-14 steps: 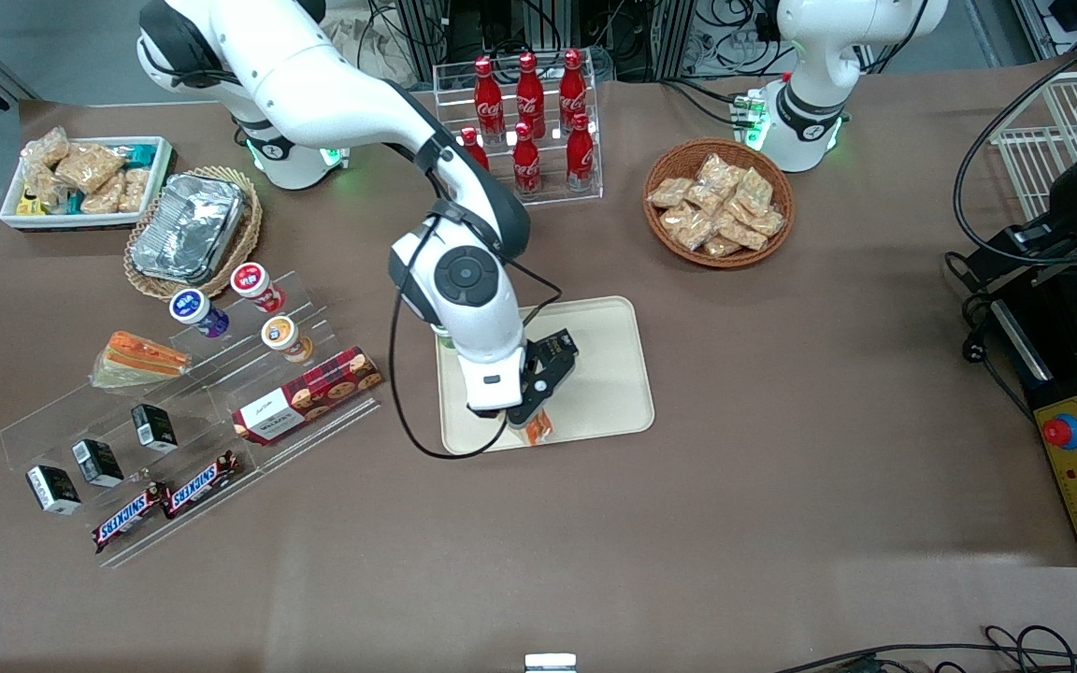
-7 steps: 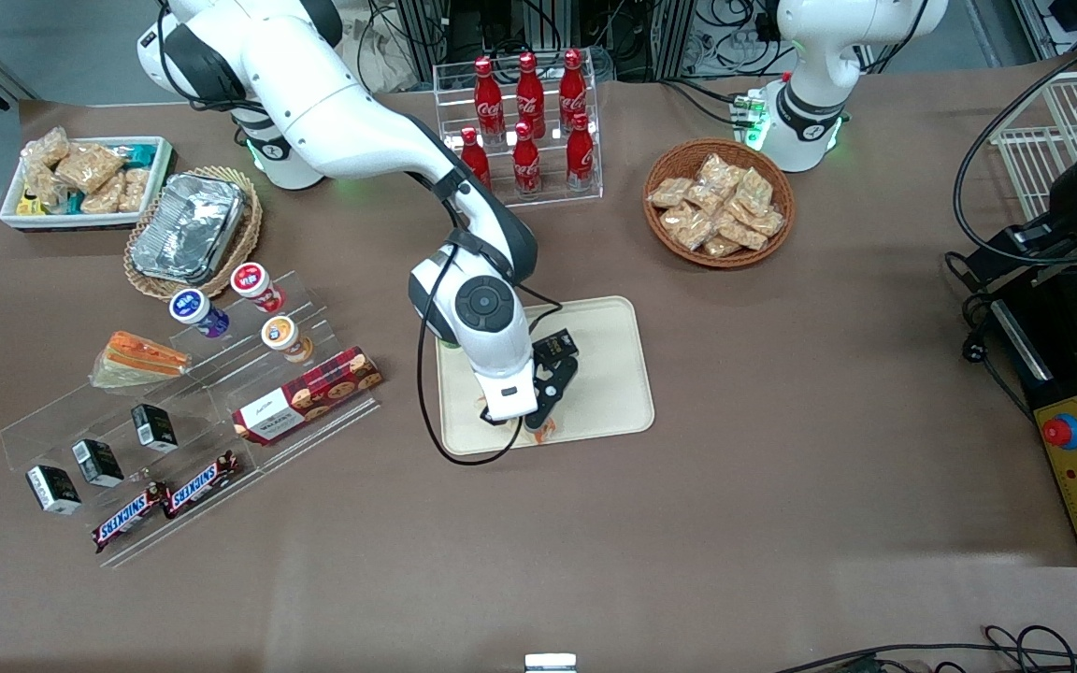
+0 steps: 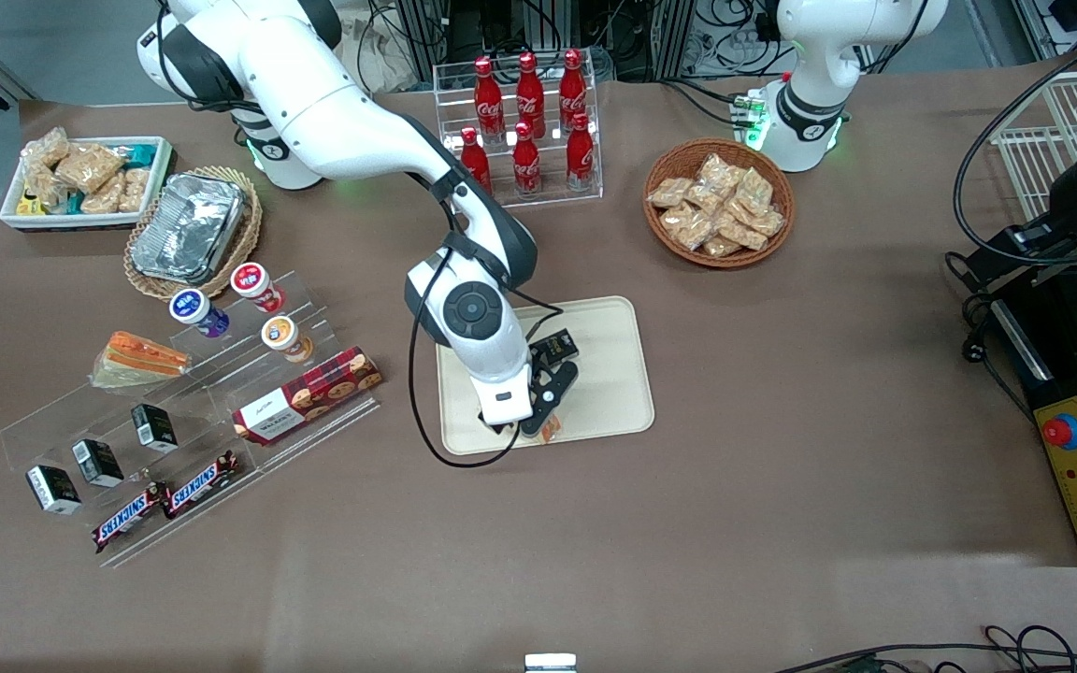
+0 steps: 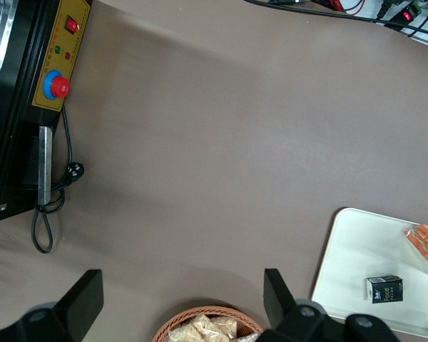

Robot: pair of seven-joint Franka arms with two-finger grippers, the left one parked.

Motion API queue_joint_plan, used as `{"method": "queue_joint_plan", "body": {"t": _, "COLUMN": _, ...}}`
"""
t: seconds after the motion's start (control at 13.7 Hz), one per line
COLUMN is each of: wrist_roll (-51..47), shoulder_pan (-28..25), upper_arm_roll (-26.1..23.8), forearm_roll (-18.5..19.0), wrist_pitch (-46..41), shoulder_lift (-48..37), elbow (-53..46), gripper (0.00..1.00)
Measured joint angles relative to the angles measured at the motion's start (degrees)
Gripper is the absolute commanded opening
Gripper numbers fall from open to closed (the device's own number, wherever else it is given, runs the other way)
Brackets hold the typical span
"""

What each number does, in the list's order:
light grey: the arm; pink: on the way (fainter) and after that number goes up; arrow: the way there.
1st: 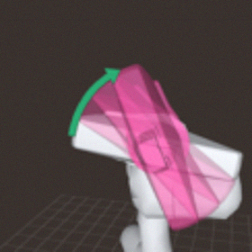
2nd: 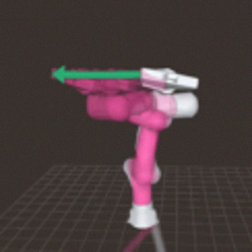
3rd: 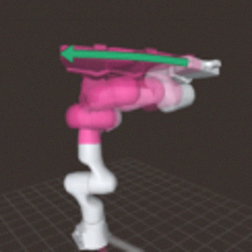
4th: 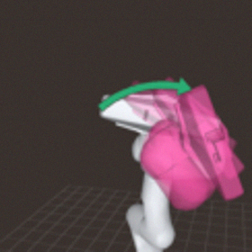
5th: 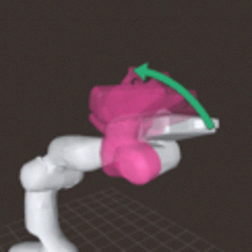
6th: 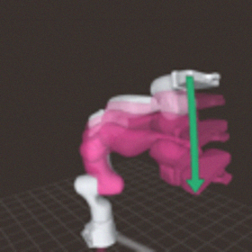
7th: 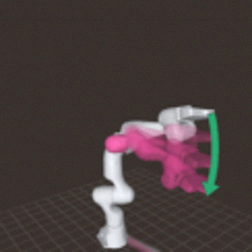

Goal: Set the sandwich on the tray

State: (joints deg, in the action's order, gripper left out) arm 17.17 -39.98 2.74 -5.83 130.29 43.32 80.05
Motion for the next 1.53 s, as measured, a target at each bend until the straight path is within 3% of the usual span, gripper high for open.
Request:
{"method": "queue_joint_plan", "body": {"t": 0.73, "wrist_roll": -12.53, "shoulder_pan": 13.35, "upper_arm_roll": 1.36, "forearm_roll": -0.32, "wrist_pitch": -9.99, "shoulder_lift": -13.85, "elbow": -0.32, "gripper": 1.00}}
{"method": "queue_joint_plan", "body": {"t": 1.17, "wrist_roll": -16.77, "shoulder_pan": 17.76, "upper_arm_roll": 9.33, "forearm_roll": -0.32, "wrist_pitch": -26.80, "shoulder_lift": -23.46, "elbow": -0.26, "gripper": 1.00}}
{"method": "queue_joint_plan", "body": {"t": 1.53, "wrist_roll": -17.98, "shoulder_pan": 18.13, "upper_arm_roll": 16.31, "forearm_roll": -0.31, "wrist_pitch": -33.97, "shoulder_lift": -26.45, "elbow": -0.11, "gripper": 1.00}}
